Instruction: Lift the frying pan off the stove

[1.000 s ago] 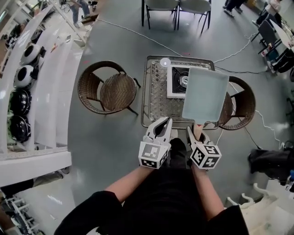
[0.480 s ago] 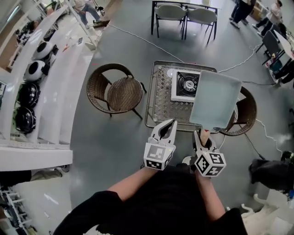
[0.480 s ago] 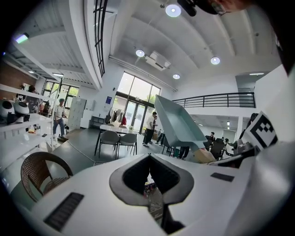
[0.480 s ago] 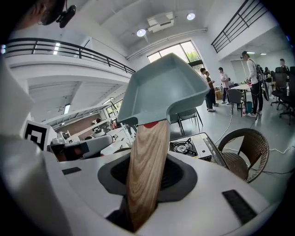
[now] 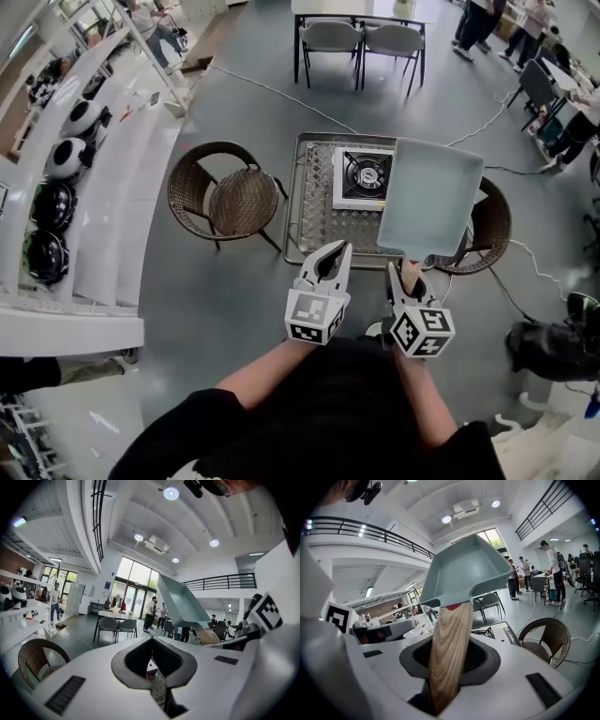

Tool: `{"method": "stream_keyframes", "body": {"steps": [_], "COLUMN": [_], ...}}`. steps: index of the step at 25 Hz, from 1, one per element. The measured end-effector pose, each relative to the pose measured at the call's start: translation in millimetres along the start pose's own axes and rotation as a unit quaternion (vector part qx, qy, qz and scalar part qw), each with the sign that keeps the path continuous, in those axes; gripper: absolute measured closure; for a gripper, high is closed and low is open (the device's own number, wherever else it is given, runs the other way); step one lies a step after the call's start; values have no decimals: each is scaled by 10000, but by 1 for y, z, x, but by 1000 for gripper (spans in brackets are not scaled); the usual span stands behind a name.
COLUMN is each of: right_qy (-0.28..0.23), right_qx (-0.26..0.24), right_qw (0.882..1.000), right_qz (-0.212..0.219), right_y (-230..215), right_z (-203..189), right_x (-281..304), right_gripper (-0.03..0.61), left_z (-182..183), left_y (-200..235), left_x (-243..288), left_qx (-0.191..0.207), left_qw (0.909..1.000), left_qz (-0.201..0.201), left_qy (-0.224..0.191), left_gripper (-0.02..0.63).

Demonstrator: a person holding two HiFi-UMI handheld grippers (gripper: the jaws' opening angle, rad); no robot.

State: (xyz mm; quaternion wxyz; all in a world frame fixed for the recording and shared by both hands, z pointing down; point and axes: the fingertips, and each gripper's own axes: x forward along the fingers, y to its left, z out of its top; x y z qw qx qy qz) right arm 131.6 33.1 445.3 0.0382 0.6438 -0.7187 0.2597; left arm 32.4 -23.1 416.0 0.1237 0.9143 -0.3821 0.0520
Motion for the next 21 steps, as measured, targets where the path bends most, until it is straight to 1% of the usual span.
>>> {"method": "stream_keyframes", "body": {"steps": [14,21], "right_qy": [-120,-25], "right_qx": [17,-8], "right_qw": [9999,9999], "right_qz": [-65,-163], "right_y": [3,1], "right_z": [-6,-10], "right_x": [-16,-13], "right_gripper": [460,461], "left_z": [-2,-1], "left_y": [-20,-15], "left_x": [-6,-4], "left_qx": [64,73], "left_qw": [9998,9996], "left_qz": [-197,-248], "left_qy": [-67,-89], "left_gripper": [603,603]}}
